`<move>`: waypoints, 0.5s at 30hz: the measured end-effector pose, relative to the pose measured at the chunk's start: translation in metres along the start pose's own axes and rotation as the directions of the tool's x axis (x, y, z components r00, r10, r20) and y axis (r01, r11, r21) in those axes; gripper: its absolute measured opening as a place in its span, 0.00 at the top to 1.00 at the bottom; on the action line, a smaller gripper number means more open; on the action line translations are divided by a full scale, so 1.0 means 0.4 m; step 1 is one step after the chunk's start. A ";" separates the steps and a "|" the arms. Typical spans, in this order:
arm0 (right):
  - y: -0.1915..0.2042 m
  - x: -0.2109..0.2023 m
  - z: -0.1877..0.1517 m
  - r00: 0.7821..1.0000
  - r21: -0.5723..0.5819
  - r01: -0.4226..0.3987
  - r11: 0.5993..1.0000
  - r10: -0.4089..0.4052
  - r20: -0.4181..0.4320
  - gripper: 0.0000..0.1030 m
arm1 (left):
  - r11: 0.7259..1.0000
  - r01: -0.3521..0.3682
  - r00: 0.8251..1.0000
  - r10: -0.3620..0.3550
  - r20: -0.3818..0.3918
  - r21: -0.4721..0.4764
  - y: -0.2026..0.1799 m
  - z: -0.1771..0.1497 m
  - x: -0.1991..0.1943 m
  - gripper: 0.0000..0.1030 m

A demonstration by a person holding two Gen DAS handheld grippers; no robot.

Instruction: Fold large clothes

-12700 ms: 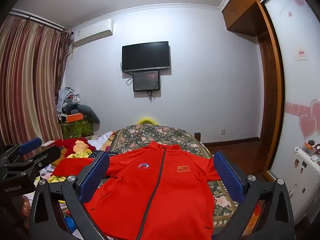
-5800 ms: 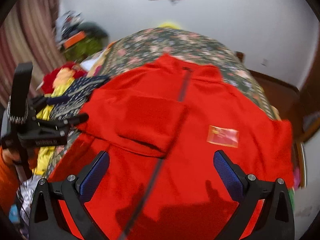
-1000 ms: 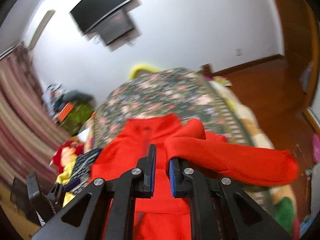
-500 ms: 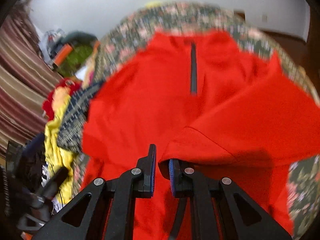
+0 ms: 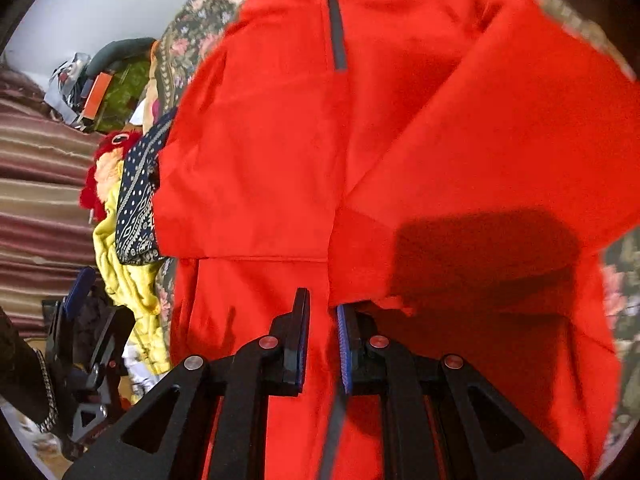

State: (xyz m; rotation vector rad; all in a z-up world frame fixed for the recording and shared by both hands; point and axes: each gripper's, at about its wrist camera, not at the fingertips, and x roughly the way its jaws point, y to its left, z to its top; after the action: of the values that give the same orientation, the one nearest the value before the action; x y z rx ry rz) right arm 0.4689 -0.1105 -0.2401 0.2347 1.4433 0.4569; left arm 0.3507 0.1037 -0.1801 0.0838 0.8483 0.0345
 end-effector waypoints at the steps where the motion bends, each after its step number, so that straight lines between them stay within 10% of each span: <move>1: 0.005 -0.016 -0.002 1.000 -0.015 0.018 1.000 -0.018 0.017 0.91 | 1.000 -0.001 1.000 0.001 0.000 0.003 -0.004 0.002 -0.002 0.02; 10: -0.044 -0.254 -0.049 0.966 -0.110 0.093 0.990 -0.063 0.250 0.91 | 0.997 0.014 0.999 -0.016 0.031 0.073 -0.115 0.077 -0.030 0.02; 15: -0.154 -0.404 -0.077 0.902 -0.076 0.182 0.980 -0.135 0.410 0.91 | 0.984 0.053 0.997 -0.060 0.038 0.168 -0.261 0.144 -0.021 0.02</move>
State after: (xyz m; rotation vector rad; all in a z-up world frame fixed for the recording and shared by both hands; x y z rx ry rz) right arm 0.4384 -0.2397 -0.1248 0.1099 1.0173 0.3305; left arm 0.3882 -0.0041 -0.1452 0.2177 0.8090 -0.0916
